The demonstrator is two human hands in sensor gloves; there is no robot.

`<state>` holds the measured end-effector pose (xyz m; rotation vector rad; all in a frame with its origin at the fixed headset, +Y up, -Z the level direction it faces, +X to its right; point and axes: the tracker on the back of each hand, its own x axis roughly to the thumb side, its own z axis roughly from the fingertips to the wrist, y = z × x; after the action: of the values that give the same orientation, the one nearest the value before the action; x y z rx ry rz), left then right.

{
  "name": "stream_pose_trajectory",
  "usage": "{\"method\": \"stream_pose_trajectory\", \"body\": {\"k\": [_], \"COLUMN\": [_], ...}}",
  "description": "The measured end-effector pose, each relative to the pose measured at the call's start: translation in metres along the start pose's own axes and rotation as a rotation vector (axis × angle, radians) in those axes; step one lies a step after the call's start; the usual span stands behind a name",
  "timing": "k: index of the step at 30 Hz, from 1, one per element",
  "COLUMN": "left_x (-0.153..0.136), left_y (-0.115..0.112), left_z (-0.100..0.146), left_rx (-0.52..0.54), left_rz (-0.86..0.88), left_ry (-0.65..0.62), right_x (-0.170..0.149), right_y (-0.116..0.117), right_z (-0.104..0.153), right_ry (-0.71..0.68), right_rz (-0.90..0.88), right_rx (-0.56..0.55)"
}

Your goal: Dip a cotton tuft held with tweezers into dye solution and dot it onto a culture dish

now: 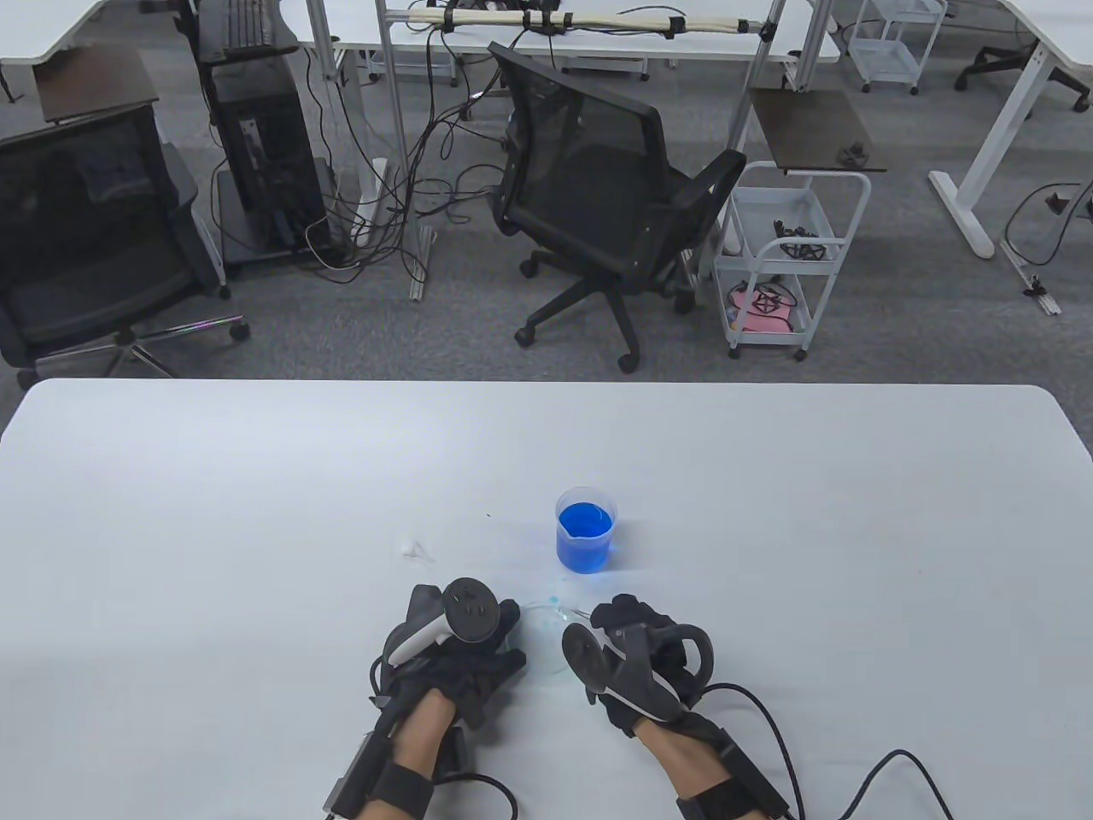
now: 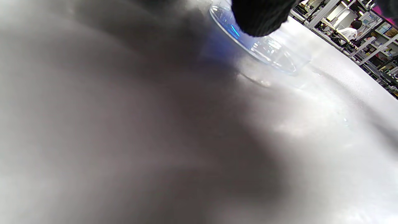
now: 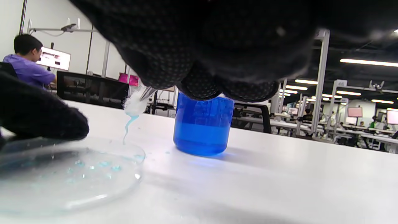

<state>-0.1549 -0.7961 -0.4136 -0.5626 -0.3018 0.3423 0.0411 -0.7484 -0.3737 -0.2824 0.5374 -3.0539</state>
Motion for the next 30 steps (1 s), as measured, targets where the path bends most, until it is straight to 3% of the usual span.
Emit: {"method": "stream_pose_trajectory", "body": {"k": [9, 14, 22, 30], "left_x": [0.000, 0.000, 0.000, 0.001], "left_y": [0.000, 0.000, 0.000, -0.001], "left_z": [0.000, 0.000, 0.000, 0.000], "left_rx": [0.000, 0.000, 0.000, -0.002], "left_rz": [0.000, 0.000, 0.000, -0.002], "left_ry": [0.000, 0.000, 0.000, 0.003], "right_x": [0.012, 0.011, 0.007, 0.020], "right_y": [0.024, 0.025, 0.007, 0.026], "right_z": [-0.002, -0.002, -0.004, -0.004], "right_ry": [-0.044, -0.035, 0.009, -0.035], "right_rz": [0.069, 0.055, -0.036, 0.022], "right_rx": [0.070, 0.059, -0.037, 0.034]}}
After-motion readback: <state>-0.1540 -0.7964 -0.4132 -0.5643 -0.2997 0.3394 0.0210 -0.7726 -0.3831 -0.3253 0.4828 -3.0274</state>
